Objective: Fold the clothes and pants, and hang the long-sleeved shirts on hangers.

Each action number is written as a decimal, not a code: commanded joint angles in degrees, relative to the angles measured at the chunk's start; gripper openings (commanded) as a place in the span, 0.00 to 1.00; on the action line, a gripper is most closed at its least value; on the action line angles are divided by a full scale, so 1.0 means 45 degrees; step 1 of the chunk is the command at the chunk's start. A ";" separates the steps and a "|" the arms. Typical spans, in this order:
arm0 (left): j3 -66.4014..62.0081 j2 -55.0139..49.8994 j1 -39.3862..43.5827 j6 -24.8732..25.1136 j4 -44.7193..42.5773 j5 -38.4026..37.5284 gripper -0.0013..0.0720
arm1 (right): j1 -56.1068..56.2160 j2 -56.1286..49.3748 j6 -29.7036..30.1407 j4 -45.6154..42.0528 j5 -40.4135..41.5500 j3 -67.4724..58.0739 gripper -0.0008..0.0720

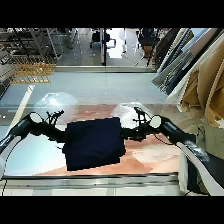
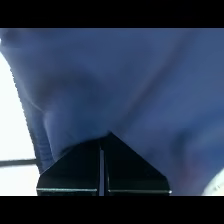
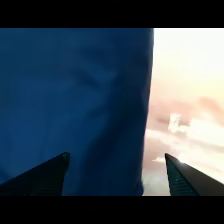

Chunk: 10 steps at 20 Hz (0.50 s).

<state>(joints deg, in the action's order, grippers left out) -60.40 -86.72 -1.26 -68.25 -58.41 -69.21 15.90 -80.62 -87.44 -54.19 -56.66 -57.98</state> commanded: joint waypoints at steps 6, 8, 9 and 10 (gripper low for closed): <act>0.0005 -0.0636 0.0044 -0.0214 -0.0350 0.0481 0.03 | -0.0204 -0.4255 0.3002 0.4104 -0.0874 -0.2006 0.97; 0.0005 -0.0627 0.0044 -0.0214 -0.0345 0.0442 0.03 | 0.0058 -0.4585 0.3711 0.5727 -0.0850 -0.2059 0.62; -0.0010 -0.0568 0.0044 -0.0121 -0.0301 0.0277 0.03 | 0.0248 -0.4595 0.4153 0.6343 -0.0855 -0.2069 0.47; -0.0010 -0.0408 0.0044 0.0044 -0.0185 0.0039 0.03 | 0.0413 -0.4590 0.4605 0.7004 -0.1035 -0.2147 0.31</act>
<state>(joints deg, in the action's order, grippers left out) -60.40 -89.21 -1.10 -69.04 -59.81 -67.48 16.27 -99.42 -72.82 -33.28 -59.64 -66.41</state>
